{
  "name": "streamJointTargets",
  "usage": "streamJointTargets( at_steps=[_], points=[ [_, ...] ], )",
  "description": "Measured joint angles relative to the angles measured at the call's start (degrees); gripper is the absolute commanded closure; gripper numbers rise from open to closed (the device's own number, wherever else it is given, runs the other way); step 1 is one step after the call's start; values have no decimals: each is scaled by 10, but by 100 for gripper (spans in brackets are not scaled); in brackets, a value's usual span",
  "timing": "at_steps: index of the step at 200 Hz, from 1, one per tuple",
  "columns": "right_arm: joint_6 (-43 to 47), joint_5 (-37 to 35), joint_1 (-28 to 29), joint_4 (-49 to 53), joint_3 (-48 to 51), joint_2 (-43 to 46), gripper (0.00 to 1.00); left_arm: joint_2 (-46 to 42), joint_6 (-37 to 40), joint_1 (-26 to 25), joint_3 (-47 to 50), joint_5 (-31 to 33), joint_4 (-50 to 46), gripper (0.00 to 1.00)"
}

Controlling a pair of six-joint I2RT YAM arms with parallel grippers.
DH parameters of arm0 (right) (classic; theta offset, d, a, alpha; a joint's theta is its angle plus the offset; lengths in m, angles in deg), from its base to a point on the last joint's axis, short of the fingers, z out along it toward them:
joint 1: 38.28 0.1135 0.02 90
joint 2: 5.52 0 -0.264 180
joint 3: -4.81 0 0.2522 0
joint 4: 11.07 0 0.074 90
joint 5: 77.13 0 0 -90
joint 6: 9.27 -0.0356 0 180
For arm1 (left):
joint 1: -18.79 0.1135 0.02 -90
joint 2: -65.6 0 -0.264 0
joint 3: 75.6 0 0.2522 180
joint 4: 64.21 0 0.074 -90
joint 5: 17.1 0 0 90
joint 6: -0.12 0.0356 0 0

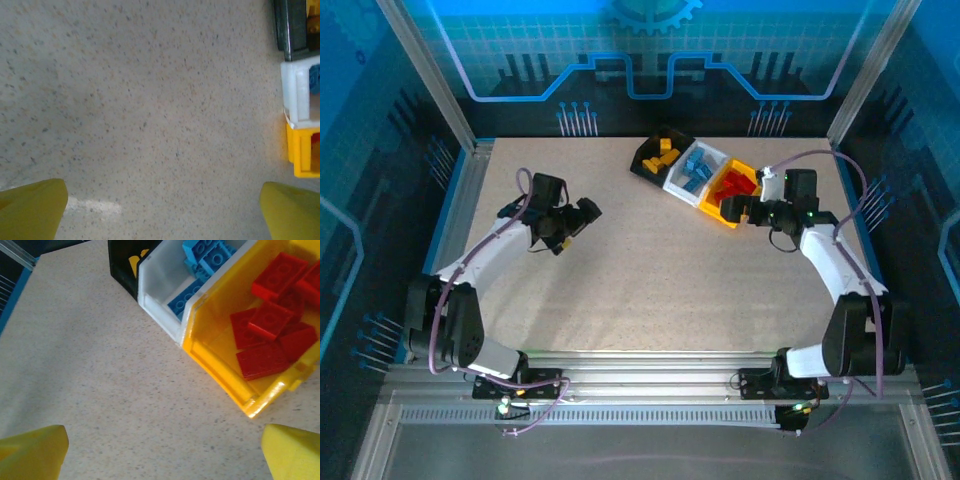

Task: Sort the legos into containers by color

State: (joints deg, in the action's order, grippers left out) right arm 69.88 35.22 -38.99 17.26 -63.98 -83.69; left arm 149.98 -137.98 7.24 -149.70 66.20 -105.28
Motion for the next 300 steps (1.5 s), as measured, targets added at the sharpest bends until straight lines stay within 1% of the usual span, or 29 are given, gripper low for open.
streamJointTargets(
  at_steps=[25, 58, 95, 128, 156, 193, 242, 274, 300],
  points=[
    [28, -39, 0, -50, 42, 23, 0, -7, 9, 0, 6, 44, 11, 1],
    [49, -64, -9, -87, 54, 17, 0, -64, 67, -1, 49, 112, 53, 1],
    [51, -75, -43, -125, 54, -21, 0, -136, 166, -2, 106, 166, 121, 1],
    [55, -85, -45, -152, 49, -63, 0, -202, 247, -2, 179, 225, 191, 1],
    [63, -89, -45, -165, 38, -101, 0, -219, 287, -1, 213, 265, 227, 1],
    [69, -106, -38, -179, 47, -114, 0, -216, 315, 8, 223, 288, 251, 1],
    [73, -147, -16, -250, 139, -104, 0, -186, 346, 26, 249, 299, 300, 1],
    [80, -163, -8, -314, 181, -85, 0, -167, 357, 36, 249, 298, 328, 1],
    [84, -182, -2, -402, 235, -74, 0, -144, 371, 44, 249, 298, 353, 1]
  ],
)
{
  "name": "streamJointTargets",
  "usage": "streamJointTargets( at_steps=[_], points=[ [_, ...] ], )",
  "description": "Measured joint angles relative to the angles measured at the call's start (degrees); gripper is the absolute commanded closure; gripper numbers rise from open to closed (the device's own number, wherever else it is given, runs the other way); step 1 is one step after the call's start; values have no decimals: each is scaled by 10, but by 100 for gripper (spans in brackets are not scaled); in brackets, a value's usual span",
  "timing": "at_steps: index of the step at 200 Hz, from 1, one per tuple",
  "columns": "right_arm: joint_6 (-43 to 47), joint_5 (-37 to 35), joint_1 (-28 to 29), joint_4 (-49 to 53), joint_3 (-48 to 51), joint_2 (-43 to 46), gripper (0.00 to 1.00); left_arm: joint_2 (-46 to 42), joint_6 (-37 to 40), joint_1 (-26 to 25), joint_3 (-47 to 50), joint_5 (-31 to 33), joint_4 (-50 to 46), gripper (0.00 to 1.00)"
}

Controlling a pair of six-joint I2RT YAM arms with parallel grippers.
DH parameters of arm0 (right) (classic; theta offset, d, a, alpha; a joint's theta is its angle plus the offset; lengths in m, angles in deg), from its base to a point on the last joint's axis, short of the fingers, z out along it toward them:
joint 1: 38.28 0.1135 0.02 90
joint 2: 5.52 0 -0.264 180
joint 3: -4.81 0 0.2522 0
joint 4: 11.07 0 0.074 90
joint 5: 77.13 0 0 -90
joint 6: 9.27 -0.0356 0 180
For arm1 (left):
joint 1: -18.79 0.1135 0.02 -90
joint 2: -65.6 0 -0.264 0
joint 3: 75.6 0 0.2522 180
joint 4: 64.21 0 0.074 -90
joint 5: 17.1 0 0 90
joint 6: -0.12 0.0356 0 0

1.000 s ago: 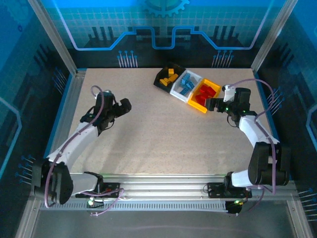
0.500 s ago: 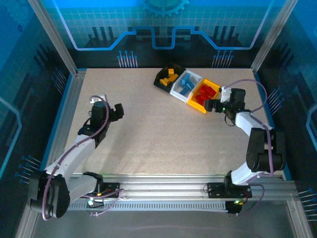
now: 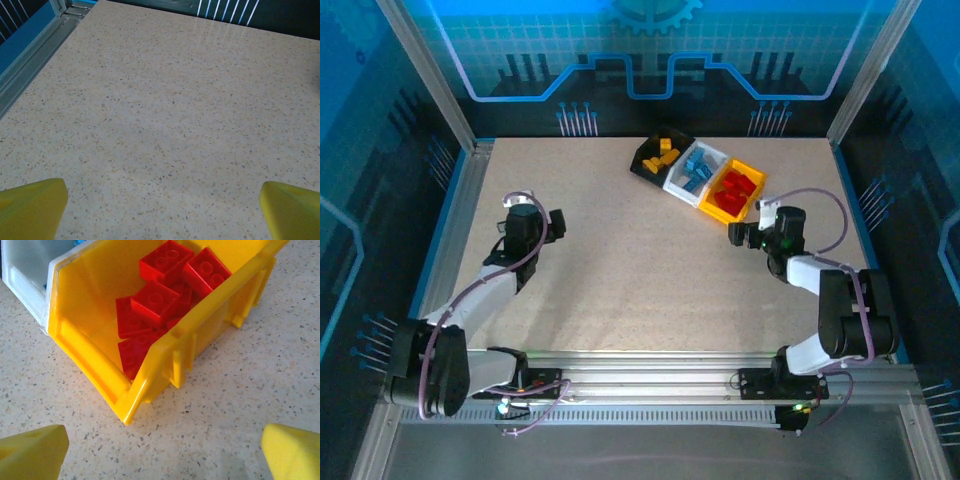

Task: Sort the legos into containers by color

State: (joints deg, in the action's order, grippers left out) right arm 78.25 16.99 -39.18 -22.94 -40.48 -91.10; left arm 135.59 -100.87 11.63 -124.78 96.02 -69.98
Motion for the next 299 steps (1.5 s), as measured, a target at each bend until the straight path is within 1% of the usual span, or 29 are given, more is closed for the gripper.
streamJointTargets(
  at_steps=[21, 36, 63, 116, 161, 189, 237, 299],
  points=[
    [17, -24, 28, -71, 53, 0, 0, 22, 15, 8, 0, -4, 25, 1],
    [26, -29, 46, -97, 72, -2, 0, 42, 28, 16, 0, -7, 51, 1],
    [26, -32, 41, -129, 72, -4, 0, 77, 48, 29, 12, -15, 108, 1],
    [26, -33, 39, -149, 72, -4, 0, 152, 82, 35, 43, -47, 205, 1],
    [26, -33, 39, -152, 72, -4, 0, 163, 99, 36, 87, -78, 304, 1],
    [26, -33, 39, -153, 72, -4, 0, 174, 99, 51, 127, -117, 374, 1],
    [26, -33, 39, -155, 72, -4, 0, 186, 99, 60, 134, -132, 421, 1],
    [26, -33, 39, -156, 72, -4, 0, 186, 99, 60, 134, -132, 438, 1]
  ],
)
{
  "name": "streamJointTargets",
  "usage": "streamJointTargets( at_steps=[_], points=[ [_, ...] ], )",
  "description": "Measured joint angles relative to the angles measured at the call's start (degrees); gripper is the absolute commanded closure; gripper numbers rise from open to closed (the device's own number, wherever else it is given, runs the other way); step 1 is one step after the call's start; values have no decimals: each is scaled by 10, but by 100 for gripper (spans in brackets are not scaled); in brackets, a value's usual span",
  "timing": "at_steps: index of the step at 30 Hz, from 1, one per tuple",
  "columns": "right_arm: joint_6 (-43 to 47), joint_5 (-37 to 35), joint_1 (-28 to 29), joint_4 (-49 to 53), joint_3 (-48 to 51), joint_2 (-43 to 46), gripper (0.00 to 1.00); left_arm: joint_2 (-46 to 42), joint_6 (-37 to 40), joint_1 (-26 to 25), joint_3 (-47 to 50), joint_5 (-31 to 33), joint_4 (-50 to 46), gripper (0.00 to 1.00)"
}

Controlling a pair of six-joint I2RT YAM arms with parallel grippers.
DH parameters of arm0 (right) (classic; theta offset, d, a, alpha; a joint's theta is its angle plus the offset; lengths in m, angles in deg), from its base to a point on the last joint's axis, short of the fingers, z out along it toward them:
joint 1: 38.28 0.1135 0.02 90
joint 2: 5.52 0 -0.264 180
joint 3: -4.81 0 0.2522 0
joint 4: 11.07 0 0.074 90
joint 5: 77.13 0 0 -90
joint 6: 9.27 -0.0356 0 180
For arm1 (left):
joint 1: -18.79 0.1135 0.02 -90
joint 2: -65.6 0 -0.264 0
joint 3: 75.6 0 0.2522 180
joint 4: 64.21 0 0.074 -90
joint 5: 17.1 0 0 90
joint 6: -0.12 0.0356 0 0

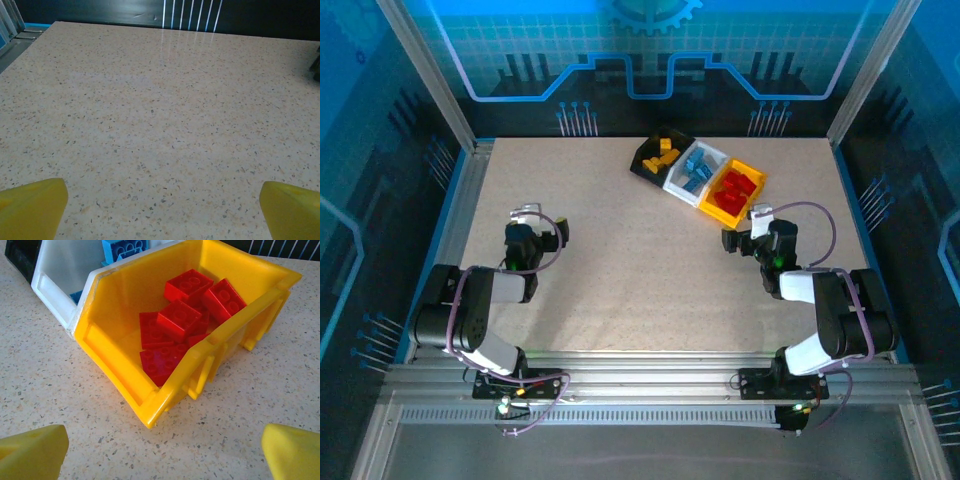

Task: Sort the legos into containers by color

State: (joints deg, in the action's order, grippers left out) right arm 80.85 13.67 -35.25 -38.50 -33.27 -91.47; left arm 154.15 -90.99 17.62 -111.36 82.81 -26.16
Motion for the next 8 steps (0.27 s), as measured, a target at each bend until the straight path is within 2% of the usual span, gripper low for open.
streamJointTargets(
  at_steps=[8],
  points=[
    [0, 0, -1, 0, 0, 0, 0, 0, 0, 0, 0, -4, 0, 1]
  ],
)
